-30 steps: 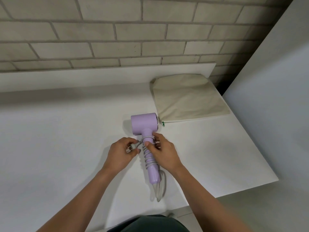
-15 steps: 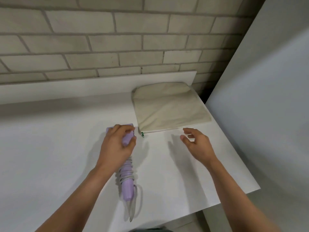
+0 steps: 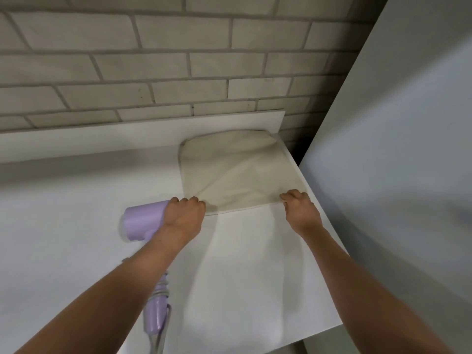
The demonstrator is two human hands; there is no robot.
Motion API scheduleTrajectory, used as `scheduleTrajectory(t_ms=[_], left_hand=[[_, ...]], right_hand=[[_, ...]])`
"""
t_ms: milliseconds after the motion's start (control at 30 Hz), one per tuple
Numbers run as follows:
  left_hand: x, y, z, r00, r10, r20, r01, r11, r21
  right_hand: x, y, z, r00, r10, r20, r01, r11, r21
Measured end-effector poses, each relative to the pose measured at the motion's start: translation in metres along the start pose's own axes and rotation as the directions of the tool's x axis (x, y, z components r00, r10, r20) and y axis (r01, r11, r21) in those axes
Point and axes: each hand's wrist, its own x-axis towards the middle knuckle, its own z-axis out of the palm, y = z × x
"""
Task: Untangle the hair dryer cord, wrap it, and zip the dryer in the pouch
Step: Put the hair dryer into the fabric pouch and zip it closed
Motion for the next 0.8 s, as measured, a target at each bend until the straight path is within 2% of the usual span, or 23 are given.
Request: scheduleTrajectory(t_ms=[100,167,267,333,400,500,567,700,767,800], left_hand=[[0.002,-0.003,-0.001,0.999,-0.012,-0.043,0.01,0.998,-0.055],[0.003,-0.011,0.003,0.983,-0.011,-0.181,-0.023,0.982,-0.185],[-0.008,-0.023,0.011,0.893,-0.03,-0.449,-0.147,0.924,-0.353],[-0.026,-0.026,0.012,0.858,-0.096,-0.504,-0.21,0.83,-0.516],[-0.042,-0.025,0.008,0.878,-0.184,-0.442,-0.196,0.703,-0.684],[-0.06,-0.024,0.009,0.884,-0.278,-0.375,-0.135,0.618,-0.775],[-0.072,-0.023,0.015,0.906,-0.321,-0.275,-0.093,0.482,-0.871],[-0.094,-0.018,0.027,0.949,-0.309,-0.066,-0.022,0.141,-0.99],[-0.102,-0.018,0.028,0.964,-0.267,-0.008,-0.001,0.025,-1.0],[-0.105,-0.02,0.027,0.97,-0.242,0.006,0.005,-0.002,-1.0]], right_hand=[[-0.002,0.012,0.003,0.973,-0.116,-0.2,0.111,0.993,-0.036],[-0.01,0.018,-0.002,0.945,-0.146,-0.293,0.143,0.989,-0.032],[-0.033,0.023,-0.011,0.903,-0.122,-0.411,0.154,0.987,0.045],[-0.052,0.023,-0.019,0.904,-0.079,-0.42,0.131,0.987,0.097],[-0.07,0.024,-0.024,0.904,-0.052,-0.423,0.115,0.986,0.123],[-0.095,0.024,-0.026,0.905,-0.046,-0.423,0.108,0.986,0.125],[-0.11,0.025,-0.024,0.907,-0.052,-0.419,0.096,0.992,0.085],[-0.131,0.031,-0.013,0.941,-0.146,-0.305,0.166,0.985,0.04],[-0.143,0.032,-0.009,0.965,-0.184,-0.185,0.192,0.981,0.028],[-0.147,0.03,-0.011,0.976,-0.168,-0.136,0.174,0.984,0.035]])
